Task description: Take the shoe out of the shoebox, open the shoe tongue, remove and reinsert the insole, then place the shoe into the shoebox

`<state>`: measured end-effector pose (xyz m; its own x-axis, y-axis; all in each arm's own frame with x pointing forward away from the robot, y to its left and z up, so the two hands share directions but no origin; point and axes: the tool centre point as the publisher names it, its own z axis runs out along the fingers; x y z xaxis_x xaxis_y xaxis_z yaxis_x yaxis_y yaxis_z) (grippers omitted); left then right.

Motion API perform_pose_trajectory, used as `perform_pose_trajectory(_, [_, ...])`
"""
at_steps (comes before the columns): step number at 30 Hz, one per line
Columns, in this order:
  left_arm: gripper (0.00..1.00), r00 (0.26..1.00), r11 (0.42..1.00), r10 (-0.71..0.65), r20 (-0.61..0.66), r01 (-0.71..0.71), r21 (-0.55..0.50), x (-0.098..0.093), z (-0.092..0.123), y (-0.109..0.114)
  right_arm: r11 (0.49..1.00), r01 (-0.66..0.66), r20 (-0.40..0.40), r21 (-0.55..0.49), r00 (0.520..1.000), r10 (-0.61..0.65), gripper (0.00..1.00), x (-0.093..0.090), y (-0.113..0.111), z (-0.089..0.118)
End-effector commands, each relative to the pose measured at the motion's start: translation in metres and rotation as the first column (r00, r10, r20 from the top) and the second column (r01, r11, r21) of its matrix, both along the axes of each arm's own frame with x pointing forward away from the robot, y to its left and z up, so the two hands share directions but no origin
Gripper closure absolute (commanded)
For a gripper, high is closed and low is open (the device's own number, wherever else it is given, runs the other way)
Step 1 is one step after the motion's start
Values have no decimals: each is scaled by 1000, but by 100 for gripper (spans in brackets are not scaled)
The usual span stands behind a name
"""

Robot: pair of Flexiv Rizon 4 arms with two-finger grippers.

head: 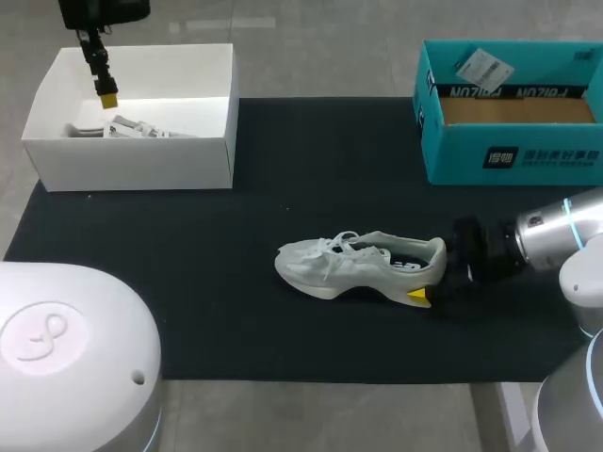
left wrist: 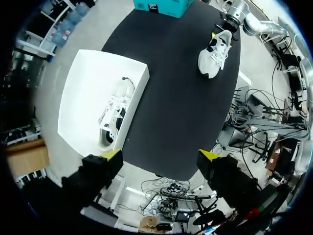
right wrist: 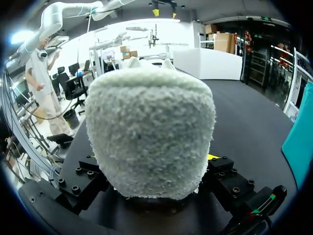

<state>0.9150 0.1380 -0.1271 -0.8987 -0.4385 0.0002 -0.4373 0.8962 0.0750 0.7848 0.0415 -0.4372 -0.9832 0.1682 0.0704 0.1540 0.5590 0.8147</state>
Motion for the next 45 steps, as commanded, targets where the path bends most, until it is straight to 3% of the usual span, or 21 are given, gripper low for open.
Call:
perform_pose_trajectory(1, [0,979,982,156,134,-169,86,-9,-4,-13,1000,2,1,-3,1000,-2,100,0,4,-7])
perform_pose_trajectory(6, [0,956,959,266,126,-276,69,-9,-12,-26,1000,2,1,-3,1000,-2,100,0,4,-7])
perform_pose_trajectory(9, [0,975,975,219,40,-220,23,-13,-16,-38,1000,2,1,-3,1000,-2,100,0,4,-7])
perform_pose_trajectory(26, [0,975,975,219,40,-220,23,-13,-16,-38,1000,2,1,-3,1000,-2,100,0,4,-7])
perform_pose_trajectory(31, [0,915,927,369,160,-375,6,-29,-7,-57,1000,2,1,-3,1000,-2,100,0,4,-7])
perform_pose_trajectory(37, [0,782,794,598,174,-608,2,-40,-13,-84,1000,2,1,-3,1000,-2,100,0,4,-7])
perform_pose_trajectory(39, [0,746,763,622,237,-645,29,-46,-19,-96,1000,2,1,-3,1000,-2,100,0,4,-7])
perform_pose_trajectory(44, [0,706,732,672,221,-678,-62,-64,-31,-125,1000,2,1,-3,1000,-2,100,0,4,-7])
perform_pose_trajectory(45, [0,724,747,658,209,-662,-61,-68,-35,-133,1000,2,1,-3,1000,-2,100,0,4,-7])
